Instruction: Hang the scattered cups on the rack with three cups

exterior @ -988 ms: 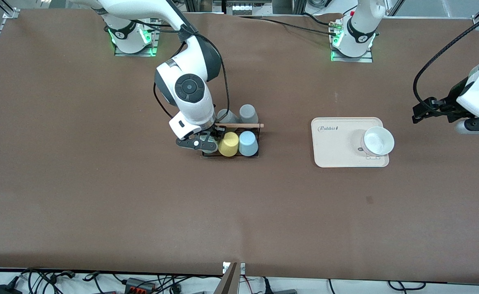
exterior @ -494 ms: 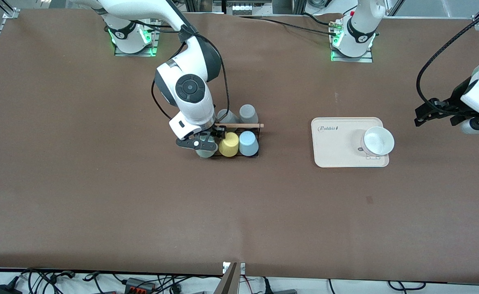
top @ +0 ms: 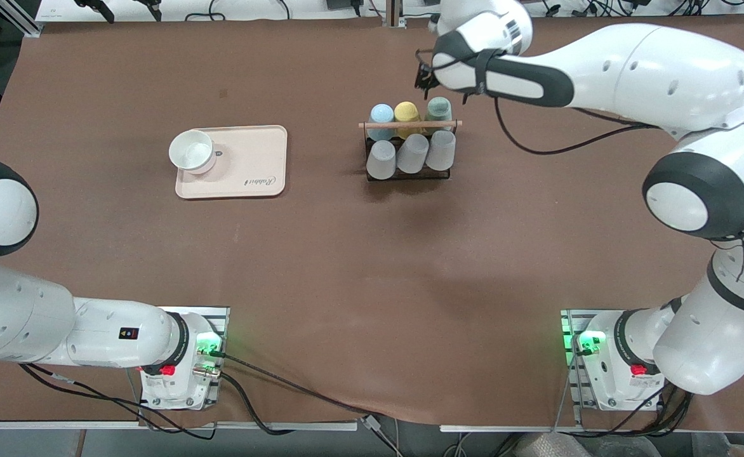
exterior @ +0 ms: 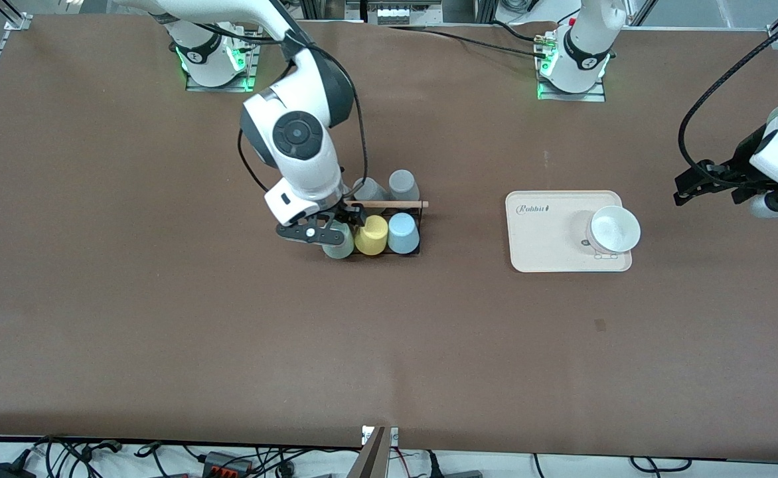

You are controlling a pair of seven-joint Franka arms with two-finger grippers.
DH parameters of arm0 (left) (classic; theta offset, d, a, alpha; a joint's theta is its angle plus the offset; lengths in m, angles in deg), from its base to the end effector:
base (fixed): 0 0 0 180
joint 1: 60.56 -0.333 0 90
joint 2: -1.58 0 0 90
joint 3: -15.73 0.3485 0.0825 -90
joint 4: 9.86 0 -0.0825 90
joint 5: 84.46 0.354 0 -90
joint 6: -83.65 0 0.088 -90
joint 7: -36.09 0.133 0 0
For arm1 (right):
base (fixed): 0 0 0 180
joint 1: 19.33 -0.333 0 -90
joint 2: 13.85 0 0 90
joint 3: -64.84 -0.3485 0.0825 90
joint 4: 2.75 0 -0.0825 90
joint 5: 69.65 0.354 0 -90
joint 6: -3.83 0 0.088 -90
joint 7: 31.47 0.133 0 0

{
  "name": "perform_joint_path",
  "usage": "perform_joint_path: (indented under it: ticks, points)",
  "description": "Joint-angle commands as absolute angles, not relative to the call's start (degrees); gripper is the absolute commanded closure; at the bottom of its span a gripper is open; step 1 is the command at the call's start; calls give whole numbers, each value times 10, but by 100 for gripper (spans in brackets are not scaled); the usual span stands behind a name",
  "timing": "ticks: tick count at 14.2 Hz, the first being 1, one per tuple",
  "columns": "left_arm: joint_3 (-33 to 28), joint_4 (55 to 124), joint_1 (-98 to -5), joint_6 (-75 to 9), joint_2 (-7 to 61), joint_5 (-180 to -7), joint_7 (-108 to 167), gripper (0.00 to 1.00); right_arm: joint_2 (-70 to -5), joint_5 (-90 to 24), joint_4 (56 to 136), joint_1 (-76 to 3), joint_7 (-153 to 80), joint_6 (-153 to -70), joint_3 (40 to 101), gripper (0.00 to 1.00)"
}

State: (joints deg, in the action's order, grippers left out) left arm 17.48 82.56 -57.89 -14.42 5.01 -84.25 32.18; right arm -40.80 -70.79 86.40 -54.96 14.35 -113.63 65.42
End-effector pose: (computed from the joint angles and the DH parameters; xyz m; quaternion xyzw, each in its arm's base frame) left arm 0.5568 -0.0090 0.5925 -0.9995 -0.0258 -0.0195 0.0019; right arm 0.5544 0.3883 0.3938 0.9959 -0.0888 0.0163 0.0008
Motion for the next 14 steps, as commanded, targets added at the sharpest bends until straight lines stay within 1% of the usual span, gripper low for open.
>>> perform_joint_path:
  ticks: [1, 3, 5, 8, 11, 13, 14]
  points:
    - [177, 834, -583, -148, 40, -850, 320, 0, -362, -708, 858, -514, 141, -1098, 649, 0]
    - [180, 834, -585, -149, 40, -850, 320, 0, -345, -711, 829, -485, 141, -1053, 649, 0]
    - [180, 834, -585, -148, 40, -849, 321, 0, -342, -709, 798, -445, 117, -999, 649, 0]
    - [180, 833, -585, -148, 40, -849, 321, 0, -342, -708, 743, -363, 26, -897, 650, 0]
    - [169, 834, -603, -148, 40, -847, 327, 0, -337, -708, 717, -283, -43, -867, 643, 0]
    - [163, 834, -604, -148, 40, -844, 328, 0, -308, -711, 727, -233, -105, -864, 642, 0]
    - [161, 835, -605, -148, 40, -844, 328, 0, -287, -715, 745, -213, -124, -866, 642, 0]
